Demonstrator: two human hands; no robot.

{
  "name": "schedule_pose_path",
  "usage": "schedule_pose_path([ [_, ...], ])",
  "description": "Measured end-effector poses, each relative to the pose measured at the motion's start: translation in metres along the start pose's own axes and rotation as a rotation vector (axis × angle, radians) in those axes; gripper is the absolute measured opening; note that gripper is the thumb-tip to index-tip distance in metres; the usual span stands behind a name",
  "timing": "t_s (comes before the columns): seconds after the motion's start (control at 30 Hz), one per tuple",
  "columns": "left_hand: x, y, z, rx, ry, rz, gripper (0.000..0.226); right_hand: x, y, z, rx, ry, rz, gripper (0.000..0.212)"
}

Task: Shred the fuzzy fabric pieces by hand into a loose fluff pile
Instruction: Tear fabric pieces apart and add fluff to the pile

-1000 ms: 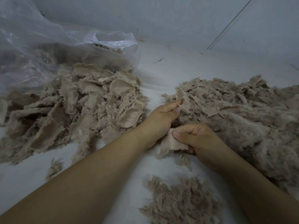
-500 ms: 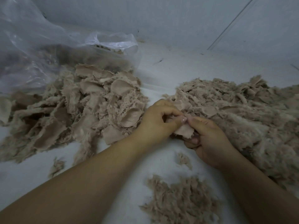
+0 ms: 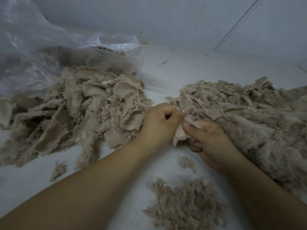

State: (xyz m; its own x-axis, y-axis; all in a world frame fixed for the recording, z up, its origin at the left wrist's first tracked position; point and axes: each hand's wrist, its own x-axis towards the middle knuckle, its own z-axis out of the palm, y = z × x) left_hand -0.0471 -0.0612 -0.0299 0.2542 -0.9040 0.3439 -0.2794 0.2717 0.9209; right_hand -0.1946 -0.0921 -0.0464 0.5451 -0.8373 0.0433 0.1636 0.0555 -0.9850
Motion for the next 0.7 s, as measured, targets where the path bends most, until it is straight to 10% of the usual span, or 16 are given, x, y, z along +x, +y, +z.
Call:
schedule_pose_path([
  [0.7, 0.003, -0.002, -0.037, -0.442, -0.695, -0.298, 0.025, 0.005, -0.007, -0.003, 0.403, 0.194, 0.102, 0.028],
])
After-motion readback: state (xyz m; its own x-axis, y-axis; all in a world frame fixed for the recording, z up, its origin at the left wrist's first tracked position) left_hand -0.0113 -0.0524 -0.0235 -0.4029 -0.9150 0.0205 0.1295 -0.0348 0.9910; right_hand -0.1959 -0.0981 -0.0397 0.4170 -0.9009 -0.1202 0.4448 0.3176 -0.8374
